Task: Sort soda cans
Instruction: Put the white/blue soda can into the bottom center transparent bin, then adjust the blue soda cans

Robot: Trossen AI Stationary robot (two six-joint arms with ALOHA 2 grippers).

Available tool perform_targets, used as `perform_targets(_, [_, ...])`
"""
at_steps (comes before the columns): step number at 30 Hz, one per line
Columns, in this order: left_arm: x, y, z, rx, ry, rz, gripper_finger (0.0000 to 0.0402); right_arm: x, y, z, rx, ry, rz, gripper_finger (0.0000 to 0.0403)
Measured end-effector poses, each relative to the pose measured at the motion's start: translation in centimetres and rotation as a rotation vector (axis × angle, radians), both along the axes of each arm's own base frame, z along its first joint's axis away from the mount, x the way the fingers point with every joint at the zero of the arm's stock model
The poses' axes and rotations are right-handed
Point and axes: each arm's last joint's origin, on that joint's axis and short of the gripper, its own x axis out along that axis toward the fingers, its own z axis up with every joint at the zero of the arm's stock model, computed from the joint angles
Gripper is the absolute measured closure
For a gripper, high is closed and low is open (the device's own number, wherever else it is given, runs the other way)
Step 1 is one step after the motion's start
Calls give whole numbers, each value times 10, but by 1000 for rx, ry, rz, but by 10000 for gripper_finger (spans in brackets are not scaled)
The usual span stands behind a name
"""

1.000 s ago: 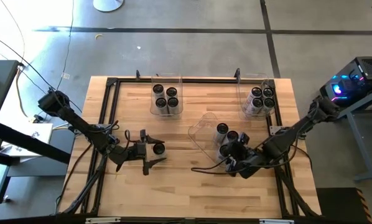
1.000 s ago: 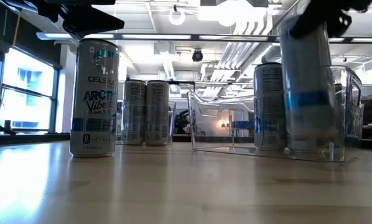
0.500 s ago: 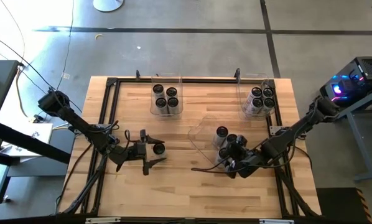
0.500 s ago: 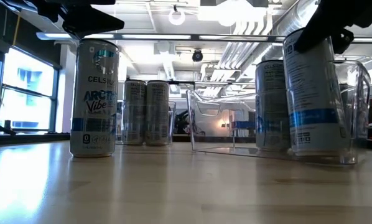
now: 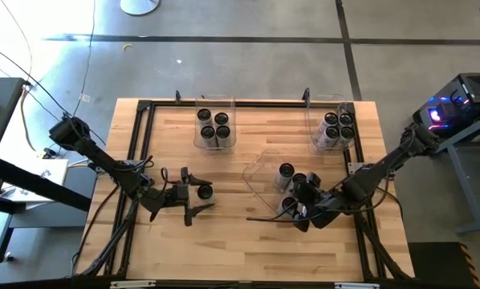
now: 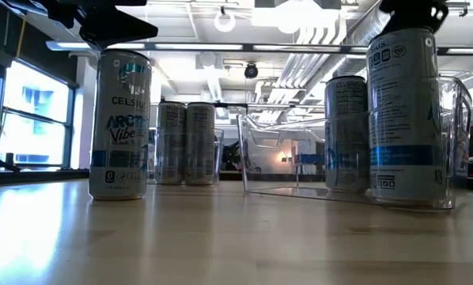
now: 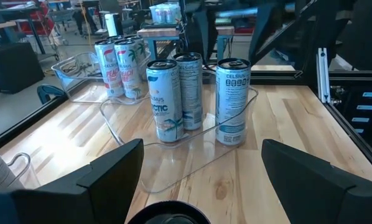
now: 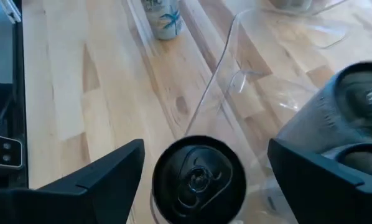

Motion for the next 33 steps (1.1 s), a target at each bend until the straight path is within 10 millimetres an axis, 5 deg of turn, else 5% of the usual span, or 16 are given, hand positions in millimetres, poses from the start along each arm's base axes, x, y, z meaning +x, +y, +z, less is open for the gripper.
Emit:
perform_targets(12, [0, 0, 0, 0, 2, -6, 80, -23, -20, 52, -184, 133, -175, 64])
perform_targets(17, [0, 0, 0, 0, 3, -8, 80, -28, -36, 39, -203, 230, -300, 64])
perform_targets(24, [0, 0, 0, 1, 3, -8, 80, -10, -52, 9, -137, 279, -287, 64])
perform_targets(33, [0, 0, 0, 1, 3, -8, 80, 3, -72, 4, -54, 295, -287, 64])
